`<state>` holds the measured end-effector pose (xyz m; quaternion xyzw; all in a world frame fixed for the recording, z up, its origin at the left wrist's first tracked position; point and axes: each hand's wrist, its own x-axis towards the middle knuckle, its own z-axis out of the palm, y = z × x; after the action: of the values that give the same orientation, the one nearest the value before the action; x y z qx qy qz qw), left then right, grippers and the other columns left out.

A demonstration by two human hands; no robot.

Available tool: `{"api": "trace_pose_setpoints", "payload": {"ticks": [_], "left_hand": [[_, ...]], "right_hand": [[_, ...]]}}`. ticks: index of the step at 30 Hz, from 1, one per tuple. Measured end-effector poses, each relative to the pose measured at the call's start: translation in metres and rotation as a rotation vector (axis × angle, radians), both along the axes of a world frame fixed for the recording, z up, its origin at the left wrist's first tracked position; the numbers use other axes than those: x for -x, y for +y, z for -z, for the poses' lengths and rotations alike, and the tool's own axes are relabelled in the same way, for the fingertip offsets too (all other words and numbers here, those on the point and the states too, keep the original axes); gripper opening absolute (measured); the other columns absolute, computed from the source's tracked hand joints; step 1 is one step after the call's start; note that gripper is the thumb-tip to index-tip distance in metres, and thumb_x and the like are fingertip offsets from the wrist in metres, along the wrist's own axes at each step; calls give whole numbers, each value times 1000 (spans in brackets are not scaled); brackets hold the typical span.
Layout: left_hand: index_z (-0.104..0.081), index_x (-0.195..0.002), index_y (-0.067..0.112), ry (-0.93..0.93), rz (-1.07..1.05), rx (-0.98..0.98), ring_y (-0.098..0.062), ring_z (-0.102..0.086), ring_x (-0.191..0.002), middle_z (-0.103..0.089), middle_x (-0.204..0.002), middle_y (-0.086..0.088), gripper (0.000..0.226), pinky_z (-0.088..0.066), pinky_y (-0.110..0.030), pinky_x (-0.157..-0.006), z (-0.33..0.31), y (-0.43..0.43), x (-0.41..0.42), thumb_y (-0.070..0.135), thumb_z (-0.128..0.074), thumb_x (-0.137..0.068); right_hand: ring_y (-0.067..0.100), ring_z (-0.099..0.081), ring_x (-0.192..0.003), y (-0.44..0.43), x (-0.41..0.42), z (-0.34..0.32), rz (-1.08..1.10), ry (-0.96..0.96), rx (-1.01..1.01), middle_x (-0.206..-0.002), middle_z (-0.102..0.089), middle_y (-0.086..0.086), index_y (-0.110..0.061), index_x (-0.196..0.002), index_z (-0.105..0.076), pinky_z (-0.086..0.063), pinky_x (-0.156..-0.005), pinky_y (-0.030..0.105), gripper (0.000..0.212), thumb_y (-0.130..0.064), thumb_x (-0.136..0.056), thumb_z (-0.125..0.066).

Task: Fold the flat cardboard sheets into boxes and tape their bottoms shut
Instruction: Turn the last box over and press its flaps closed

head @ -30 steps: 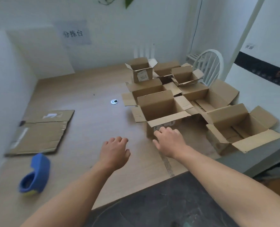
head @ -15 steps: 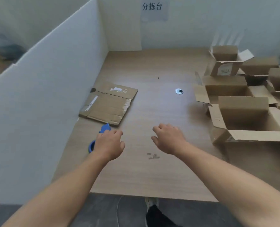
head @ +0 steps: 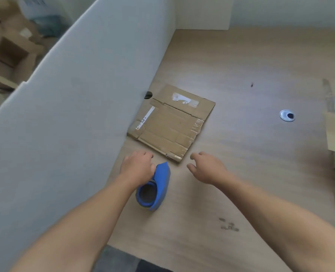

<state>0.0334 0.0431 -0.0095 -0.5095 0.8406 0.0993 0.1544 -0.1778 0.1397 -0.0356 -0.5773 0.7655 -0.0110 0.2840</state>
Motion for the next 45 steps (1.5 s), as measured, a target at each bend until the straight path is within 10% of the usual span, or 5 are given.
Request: {"api": "trace_pose_setpoints", "payload": {"ticks": [14, 25, 30, 34, 45], "left_hand": [[-49, -130, 21, 137, 90, -108, -29, -37, -122, -44, -135, -2, 38, -41, -37, -99, 61, -79, 16, 30, -48, -93], [-46, -143, 20, 433, 109, -277, -19, -39, -132, -36, -148, 4, 48, -40, -37, -106, 51, -66, 26, 23, -51, -95], [-52, -139, 14, 680, 57, -199, -22, -45, -128, -50, -137, -3, 45, -34, -29, -106, 16, -47, 55, 21, -56, -95], [-46, -144, 21, 854, 50, -189, -13, -41, -133, -45, -143, 2, 54, -29, -22, -105, -24, -29, 72, 27, -63, -92], [-14, -157, 34, 1135, -102, -394, -8, -26, -145, -25, -153, 11, 120, -36, -52, -115, -29, 43, 74, 58, -79, -59]], "right_hand": [[27, -59, -71, -89, -38, 49, 1126, -694, 119, -78, -62, 6, -21, -77, -47, -53, -69, 44, 27, -41, -71, -65], [22, -52, -70, -67, -12, 12, 1274, -619, 513, -77, -59, -1, -28, -80, -49, -48, -68, 39, 14, -23, -93, -53], [23, -60, -71, -20, 26, -41, 1121, -502, 712, -87, -65, 2, -36, -84, -54, -57, -77, 52, 17, -23, -94, -52], [10, -57, -76, 27, 46, -79, 852, -268, 837, -87, -60, -7, -40, -89, -56, -47, -75, 35, 28, -14, -98, -52], [34, -42, -126, 141, 53, -63, 341, 219, 1116, -133, -47, 5, -29, -98, -62, -39, -99, 59, 12, -19, -97, -55]]}}
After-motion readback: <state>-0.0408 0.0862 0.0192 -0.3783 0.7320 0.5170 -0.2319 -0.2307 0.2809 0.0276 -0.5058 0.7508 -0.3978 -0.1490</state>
